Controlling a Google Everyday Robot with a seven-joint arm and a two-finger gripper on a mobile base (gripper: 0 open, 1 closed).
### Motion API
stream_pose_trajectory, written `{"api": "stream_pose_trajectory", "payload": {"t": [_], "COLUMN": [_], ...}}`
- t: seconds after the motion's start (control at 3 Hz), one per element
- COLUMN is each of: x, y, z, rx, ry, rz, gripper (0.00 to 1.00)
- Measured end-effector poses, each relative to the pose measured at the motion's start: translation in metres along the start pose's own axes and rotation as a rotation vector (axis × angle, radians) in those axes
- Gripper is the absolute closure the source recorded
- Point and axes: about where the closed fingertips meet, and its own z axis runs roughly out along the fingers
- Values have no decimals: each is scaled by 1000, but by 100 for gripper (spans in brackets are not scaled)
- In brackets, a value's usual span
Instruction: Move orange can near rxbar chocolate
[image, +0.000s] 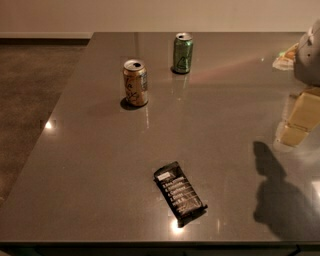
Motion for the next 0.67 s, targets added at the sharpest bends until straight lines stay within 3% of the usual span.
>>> {"api": "stream_pose_trajectory", "payload": {"t": [0.67], "x": [-7], "y": [-8], "z": [-2], "rx": [13], "ry": [-24], "rz": [13], "gripper": [0]}}
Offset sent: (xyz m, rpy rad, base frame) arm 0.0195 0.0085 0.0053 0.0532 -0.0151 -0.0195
